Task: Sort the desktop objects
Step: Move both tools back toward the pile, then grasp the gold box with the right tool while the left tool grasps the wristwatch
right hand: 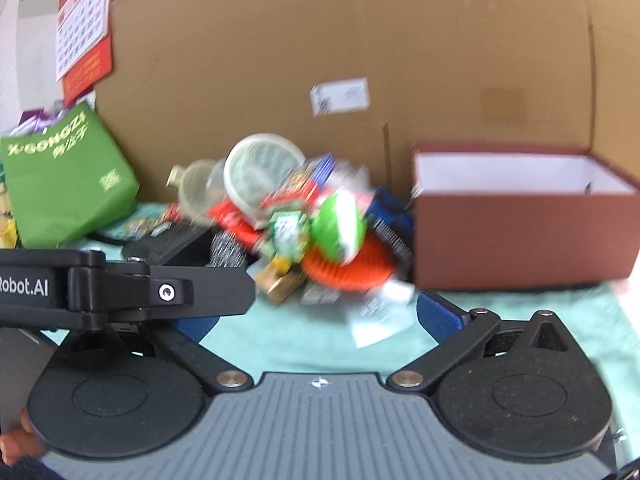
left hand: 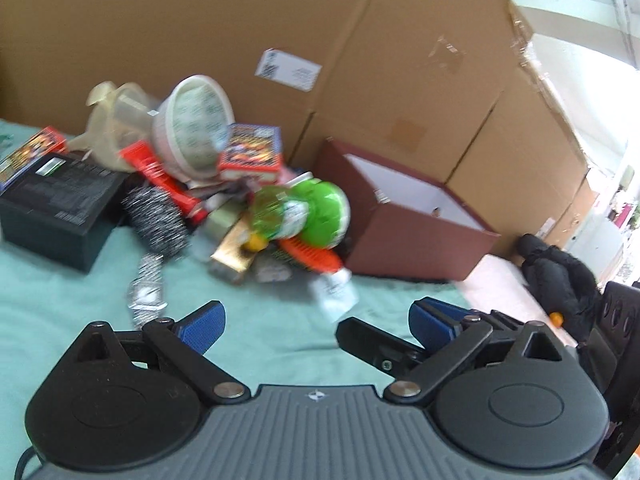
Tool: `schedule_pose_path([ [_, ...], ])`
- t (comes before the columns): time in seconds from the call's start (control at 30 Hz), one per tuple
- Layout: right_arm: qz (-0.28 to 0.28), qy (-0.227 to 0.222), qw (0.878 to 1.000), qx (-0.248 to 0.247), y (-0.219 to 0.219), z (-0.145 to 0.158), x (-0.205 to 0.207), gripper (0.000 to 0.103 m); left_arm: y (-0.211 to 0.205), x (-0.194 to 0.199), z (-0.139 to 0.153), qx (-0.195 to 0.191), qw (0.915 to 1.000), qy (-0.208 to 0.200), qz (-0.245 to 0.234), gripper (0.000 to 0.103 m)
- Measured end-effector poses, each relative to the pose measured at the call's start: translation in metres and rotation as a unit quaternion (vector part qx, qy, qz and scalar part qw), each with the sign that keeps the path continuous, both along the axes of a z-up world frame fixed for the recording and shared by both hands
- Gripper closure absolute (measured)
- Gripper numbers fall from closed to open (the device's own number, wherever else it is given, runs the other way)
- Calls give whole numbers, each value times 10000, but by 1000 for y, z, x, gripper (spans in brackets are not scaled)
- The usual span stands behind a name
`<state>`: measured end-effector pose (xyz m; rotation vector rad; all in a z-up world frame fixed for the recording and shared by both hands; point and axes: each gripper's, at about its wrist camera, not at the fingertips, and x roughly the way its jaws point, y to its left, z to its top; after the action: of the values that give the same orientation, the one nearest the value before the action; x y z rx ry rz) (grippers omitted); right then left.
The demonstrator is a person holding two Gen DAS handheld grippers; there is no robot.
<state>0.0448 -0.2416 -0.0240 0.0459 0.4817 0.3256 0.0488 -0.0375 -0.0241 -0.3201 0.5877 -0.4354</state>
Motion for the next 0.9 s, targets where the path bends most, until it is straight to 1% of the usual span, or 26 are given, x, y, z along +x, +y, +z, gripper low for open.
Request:
schedule_pose_path([
  [0.1, 78, 156, 9997, -159, 15, -17, 5, 2, 19, 9, -12, 182, 9993, 167, 283, 2],
  [0.27, 238, 370, 9987, -271, 32, -33, 23, 2, 46, 36, -24, 372, 9959, 363, 747, 5],
  [0.3, 252, 401, 9984, -308, 37, -35, 28, 3, 50, 41, -26, 401, 9952, 399, 798, 8],
  [0.33, 263, 414, 9982, -348, 41, -37, 32, 8, 52, 46, -28, 438, 9947, 454, 811, 11],
  [0.37, 273, 416, 9980, -391, 46, -39, 36, 12, 54, 51, -30, 481, 9943, 519, 802, 17],
  [0.4, 282, 443, 9977, -437, 50, -41, 41, 19, 55, 55, -33, 520, 9940, 574, 767, 23],
  [0.43, 281, 484, 9973, -474, 54, -44, 46, 20, 55, 59, -36, 559, 9938, 634, 725, 26],
  [0.5, 255, 529, 9972, -470, 61, -48, 55, 21, 53, 62, -36, 709, 9936, 503, 724, 33],
  [0.53, 241, 528, 9973, -442, 63, -49, 59, 23, 53, 65, -36, 749, 9933, 503, 716, 34],
  [0.57, 225, 516, 9976, -412, 66, -51, 63, 24, 52, 67, -36, 756, 9935, 472, 707, 37],
  [0.6, 184, 524, 9977, -396, 69, -52, 67, 28, 53, 70, -37, 757, 9933, 471, 736, 44],
  [0.63, 135, 569, 9975, -386, 72, -53, 72, 31, 53, 73, -37, 787, 9928, 481, 759, 47],
  [0.73, 16, 663, 9969, -417, 79, -55, 82, 37, 55, 78, -37, 869, 9919, 443, 809, 58],
  [0.8, -52, 657, 9965, -524, 84, -56, 85, 38, 60, 80, -38, 908, 9917, 413, 815, 72],
  [0.83, -79, 653, 9961, -584, 86, -56, 86, 39, 63, 81, -38, 887, 9917, 440, 823, 76],
  [0.9, -114, 636, 9960, -625, 90, -56, 89, 40, 69, 81, -38, 800, 9924, 491, 797, 76],
])
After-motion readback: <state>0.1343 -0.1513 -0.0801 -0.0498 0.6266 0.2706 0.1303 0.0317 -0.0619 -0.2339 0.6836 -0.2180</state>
